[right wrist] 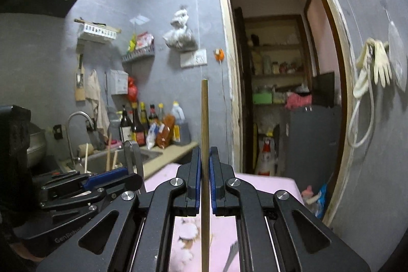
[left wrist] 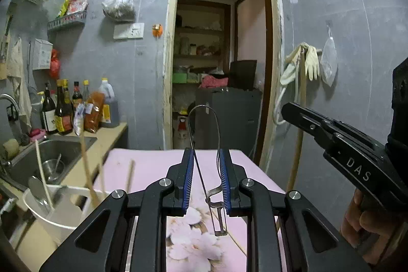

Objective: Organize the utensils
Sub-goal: 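Carry the tong with the left tool while the right tool carries the chopstick to the holder, then drop the tong into the holder with the left tool while the right tool releases the chopstick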

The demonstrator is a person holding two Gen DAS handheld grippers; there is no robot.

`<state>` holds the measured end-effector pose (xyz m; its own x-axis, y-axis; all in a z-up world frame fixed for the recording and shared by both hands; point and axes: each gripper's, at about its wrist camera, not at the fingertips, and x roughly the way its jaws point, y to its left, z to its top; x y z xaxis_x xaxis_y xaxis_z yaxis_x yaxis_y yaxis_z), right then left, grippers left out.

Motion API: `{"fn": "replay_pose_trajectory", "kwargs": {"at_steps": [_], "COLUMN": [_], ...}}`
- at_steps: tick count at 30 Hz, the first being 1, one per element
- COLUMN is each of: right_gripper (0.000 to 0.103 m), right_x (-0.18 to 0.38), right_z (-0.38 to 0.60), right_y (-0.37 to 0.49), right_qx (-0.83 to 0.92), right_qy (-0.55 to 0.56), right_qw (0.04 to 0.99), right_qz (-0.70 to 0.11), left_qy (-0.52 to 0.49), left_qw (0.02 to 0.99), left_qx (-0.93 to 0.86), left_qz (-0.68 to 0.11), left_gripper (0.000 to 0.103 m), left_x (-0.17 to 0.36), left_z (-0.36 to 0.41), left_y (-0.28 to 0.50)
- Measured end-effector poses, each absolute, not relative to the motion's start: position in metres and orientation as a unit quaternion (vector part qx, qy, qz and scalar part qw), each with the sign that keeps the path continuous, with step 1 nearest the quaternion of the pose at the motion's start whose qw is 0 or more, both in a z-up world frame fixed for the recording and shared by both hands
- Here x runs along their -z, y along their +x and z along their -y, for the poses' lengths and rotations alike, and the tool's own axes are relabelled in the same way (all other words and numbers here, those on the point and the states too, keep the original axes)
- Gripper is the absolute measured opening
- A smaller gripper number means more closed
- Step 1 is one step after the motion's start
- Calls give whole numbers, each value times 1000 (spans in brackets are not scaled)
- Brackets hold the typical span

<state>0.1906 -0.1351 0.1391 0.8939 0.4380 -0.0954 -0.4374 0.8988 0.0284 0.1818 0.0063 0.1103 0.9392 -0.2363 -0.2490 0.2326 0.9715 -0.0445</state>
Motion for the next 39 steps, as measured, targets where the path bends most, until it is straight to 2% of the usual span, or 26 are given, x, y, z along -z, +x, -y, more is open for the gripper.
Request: {"fn": "replay_pose_trajectory", "kwargs": {"at_steps": [10,18,25,39], "right_gripper": [4,4,4,4], "right_x": [-177,-205,-210,-160], "right_z": [98,47,0,-31], "right_y": [183,184,194,230], "right_qx": [-266,-327,-360,-348], "right_qy": [7,26,23,11], "right_qw": [964,944,932,937], "right_qz": [4,31,29,-27], "left_qy": [5,-5,-24,-5], "left_qw": [994,997,994,986], "left_qx": [76,-1,-57,-69], "left_qz": [-84,-74,-93,-149], "left_gripper": [17,17,17,17], "left_x": [-160,-180,-166,-114], "left_z": [-65,-136,-189,-201], "left_y": [159,144,149,188]}}
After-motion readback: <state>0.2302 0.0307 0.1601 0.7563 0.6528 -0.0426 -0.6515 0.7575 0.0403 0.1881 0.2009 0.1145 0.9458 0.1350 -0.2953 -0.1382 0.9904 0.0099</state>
